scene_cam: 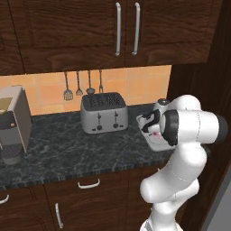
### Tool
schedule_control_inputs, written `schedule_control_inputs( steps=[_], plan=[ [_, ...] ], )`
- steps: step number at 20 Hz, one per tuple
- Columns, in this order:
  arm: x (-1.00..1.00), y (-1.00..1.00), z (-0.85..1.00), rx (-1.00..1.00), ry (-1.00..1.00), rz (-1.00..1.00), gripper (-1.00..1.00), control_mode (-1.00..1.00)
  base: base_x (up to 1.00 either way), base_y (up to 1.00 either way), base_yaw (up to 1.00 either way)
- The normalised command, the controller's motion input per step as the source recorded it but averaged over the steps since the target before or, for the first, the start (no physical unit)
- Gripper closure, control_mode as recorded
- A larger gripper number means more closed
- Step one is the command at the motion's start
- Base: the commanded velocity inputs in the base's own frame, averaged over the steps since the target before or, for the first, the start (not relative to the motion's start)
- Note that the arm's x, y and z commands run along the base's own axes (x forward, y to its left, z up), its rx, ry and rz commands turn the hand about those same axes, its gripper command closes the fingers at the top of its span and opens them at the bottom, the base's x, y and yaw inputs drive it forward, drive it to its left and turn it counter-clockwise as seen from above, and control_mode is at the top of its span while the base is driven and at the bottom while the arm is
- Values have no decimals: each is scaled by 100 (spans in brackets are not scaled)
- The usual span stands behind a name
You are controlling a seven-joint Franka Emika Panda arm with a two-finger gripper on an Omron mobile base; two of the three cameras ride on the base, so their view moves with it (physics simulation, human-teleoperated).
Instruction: Place one carrot and one steak in each tupperware on the nearby counter, to pack two identical lunches.
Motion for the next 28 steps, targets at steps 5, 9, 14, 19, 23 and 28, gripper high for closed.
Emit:
schedule_control_inputs(
  steps=[5, 9, 14, 19, 23, 28],
  plan=[
    [-42, 0, 22, 0, -19, 0, -100, -100, 0, 0, 0],
    [-53, 10, 57, 0, -12, 0, -100, -100, 0, 0, 0],
    [-79, 15, 94, 0, -11, 0, -100, -100, 0, 0, 0],
    [-91, 12, 100, 9, -5, -2, -100, -100, 0, 0, 0],
    [-98, 11, 100, 22, 0, -7, -100, -100, 0, 0, 0],
    [-69, 43, 100, 8, 1, -11, -100, -100, 0, 0, 0]
  ],
)
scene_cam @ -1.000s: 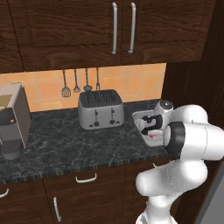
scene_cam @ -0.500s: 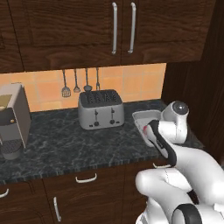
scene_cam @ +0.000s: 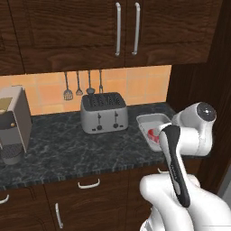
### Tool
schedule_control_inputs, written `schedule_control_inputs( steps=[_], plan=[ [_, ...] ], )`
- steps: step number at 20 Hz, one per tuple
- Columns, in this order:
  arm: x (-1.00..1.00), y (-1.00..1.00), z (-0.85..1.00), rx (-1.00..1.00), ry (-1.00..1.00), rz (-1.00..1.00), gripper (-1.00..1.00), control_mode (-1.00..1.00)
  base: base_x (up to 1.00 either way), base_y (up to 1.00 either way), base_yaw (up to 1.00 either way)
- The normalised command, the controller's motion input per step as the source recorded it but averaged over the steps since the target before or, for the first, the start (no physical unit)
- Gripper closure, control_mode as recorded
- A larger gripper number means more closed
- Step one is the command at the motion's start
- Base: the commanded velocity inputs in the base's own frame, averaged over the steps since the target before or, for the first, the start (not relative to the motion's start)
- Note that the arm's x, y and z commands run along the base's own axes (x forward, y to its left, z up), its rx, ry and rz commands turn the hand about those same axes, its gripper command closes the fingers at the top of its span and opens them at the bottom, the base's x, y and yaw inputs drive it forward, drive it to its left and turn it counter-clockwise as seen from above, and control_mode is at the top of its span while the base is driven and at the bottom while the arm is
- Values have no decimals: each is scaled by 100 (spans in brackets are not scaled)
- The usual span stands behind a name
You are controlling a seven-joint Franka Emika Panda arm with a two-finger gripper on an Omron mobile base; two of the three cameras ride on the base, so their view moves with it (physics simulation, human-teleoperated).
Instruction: Place one carrot and one steak in each tupperware on the nearby counter, to pack two identical lunches.
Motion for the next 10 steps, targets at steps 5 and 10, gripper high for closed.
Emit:
schedule_control_inputs(
  steps=[5, 10],
  plan=[
    [-61, 12, 99, 3, 10, -4, -100, -100, 0, 0, 0],
    [-77, 3, 57, 0, 4, 0, -100, -100, 0, 0, 0]
  ],
)
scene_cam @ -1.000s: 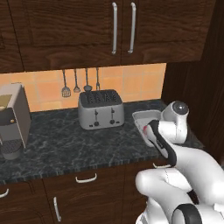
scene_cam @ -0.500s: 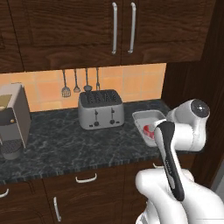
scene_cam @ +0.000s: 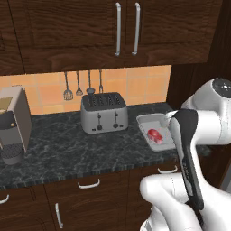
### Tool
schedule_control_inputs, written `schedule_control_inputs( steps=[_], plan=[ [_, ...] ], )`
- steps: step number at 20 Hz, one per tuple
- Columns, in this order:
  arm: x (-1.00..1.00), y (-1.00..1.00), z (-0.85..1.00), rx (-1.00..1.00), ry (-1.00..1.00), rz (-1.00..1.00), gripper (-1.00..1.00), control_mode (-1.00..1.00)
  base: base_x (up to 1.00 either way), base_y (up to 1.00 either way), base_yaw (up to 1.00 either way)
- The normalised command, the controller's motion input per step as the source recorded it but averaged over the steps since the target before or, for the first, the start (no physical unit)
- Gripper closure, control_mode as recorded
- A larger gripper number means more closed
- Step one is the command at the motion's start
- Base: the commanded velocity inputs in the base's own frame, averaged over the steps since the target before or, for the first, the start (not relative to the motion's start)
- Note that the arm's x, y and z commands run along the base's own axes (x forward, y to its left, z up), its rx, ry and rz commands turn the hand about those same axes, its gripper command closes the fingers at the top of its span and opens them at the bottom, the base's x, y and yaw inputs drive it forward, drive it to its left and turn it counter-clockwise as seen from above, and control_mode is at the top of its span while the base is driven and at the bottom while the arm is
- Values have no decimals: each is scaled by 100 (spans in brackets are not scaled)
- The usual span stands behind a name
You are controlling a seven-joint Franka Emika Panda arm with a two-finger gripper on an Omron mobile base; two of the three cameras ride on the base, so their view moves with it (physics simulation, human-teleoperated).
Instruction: Place one carrot and one steak in each tupperware on the nearby counter, to pack two identical lunches.
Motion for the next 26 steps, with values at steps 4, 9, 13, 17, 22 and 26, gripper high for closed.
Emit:
schedule_control_inputs(
  steps=[4, 9, 13, 17, 22, 26],
  plan=[
    [-83, 7, 29, 0, -17, 0, -100, -100, 0, 0, 0],
    [-45, 15, 19, 0, -8, 0, -100, 100, -40, 1, 0],
    [0, 0, 0, 0, 0, 0, -100, 100, -100, 1, -2],
    [0, 0, 0, 0, 0, 0, -100, 100, -98, -46, -9],
    [0, 0, 0, 0, 0, 0, -100, 100, -14, -100, -2],
    [0, 0, 0, 0, 0, 0, -100, 100, 18, -93, -1]
  ],
)
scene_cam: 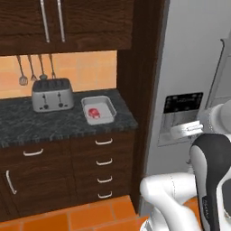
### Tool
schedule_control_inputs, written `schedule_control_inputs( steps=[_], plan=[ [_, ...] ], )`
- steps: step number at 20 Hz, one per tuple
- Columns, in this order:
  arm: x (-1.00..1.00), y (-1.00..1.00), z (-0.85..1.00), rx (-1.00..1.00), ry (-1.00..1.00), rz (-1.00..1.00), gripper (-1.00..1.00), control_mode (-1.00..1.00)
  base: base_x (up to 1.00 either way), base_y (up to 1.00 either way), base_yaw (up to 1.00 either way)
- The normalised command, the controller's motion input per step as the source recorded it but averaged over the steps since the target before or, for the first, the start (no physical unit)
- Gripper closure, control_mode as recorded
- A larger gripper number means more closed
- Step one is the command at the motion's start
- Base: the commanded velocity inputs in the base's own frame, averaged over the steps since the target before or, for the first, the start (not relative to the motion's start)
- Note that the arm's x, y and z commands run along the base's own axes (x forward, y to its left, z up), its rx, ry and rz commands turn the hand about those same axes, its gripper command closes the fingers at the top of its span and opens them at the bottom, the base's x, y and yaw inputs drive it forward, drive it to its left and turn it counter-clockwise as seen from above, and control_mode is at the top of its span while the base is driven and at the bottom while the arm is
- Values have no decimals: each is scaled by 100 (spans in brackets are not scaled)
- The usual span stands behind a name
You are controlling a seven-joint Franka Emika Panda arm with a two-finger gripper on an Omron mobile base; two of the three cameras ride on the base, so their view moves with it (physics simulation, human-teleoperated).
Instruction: Place one carrot and one steak in each tupperware on the nearby counter, to pack two identical lunches.
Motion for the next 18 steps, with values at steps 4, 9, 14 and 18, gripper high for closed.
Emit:
schedule_control_inputs(
  steps=[4, 9, 14, 18],
  plan=[
    [0, 0, 0, 0, 0, 0, -100, 100, 18, -96, 0],
    [0, 0, 0, 0, 0, 0, -100, 100, 53, -79, 0],
    [0, 0, 0, 0, 0, 0, -100, 100, 51, -59, 0],
    [0, 0, 0, 0, 0, 0, -100, 100, 49, -39, 0]
  ],
)
